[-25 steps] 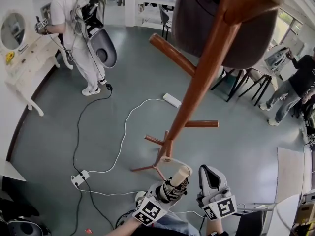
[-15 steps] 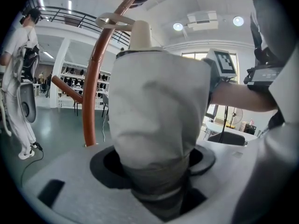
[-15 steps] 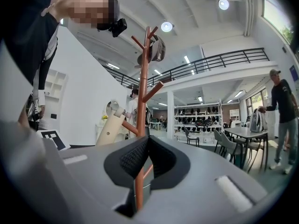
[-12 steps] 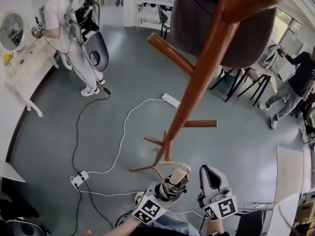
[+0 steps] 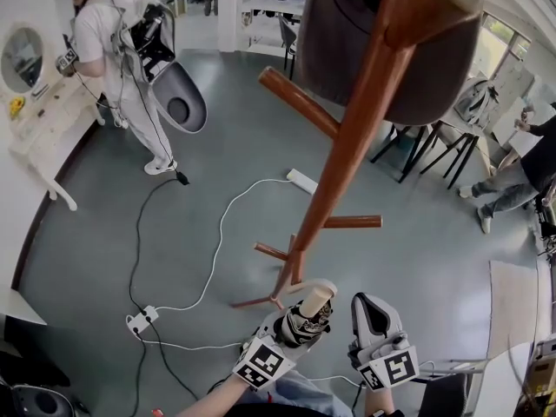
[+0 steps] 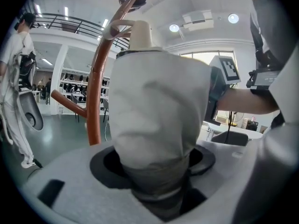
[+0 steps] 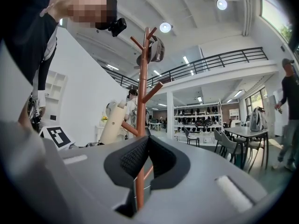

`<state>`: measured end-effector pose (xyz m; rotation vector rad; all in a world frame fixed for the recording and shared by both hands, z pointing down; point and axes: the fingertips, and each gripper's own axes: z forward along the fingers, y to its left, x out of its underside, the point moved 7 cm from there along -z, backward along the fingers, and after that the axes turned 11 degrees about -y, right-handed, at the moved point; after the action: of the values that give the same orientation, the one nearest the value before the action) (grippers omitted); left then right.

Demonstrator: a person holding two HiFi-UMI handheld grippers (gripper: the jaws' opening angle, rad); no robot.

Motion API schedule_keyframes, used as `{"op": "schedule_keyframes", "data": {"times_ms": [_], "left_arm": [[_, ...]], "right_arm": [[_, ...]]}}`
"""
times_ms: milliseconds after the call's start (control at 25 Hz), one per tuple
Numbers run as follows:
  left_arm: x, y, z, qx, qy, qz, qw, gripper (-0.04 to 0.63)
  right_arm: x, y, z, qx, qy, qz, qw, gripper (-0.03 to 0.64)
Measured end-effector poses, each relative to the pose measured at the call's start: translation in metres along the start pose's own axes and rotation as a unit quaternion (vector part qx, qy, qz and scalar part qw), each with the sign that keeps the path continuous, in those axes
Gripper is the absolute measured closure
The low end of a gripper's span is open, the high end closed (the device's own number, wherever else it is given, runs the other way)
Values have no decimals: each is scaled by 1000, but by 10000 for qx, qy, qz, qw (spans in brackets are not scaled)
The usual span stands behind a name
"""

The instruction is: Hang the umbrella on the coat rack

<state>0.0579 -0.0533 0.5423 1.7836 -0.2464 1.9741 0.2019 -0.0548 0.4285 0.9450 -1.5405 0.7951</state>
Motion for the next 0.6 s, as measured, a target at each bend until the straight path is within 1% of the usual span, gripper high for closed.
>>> {"op": "schedule_keyframes", "data": {"times_ms": [200,600], "left_arm": [[-4,7,-3,-23,-11,-2,10000,296],[-17,8,-24,-65,6,52,10000,296]], "right_arm": [[-1,3,5,-23,-1,-10,10000,612],[2,-1,13,-24,-38,57,10000,612]]}}
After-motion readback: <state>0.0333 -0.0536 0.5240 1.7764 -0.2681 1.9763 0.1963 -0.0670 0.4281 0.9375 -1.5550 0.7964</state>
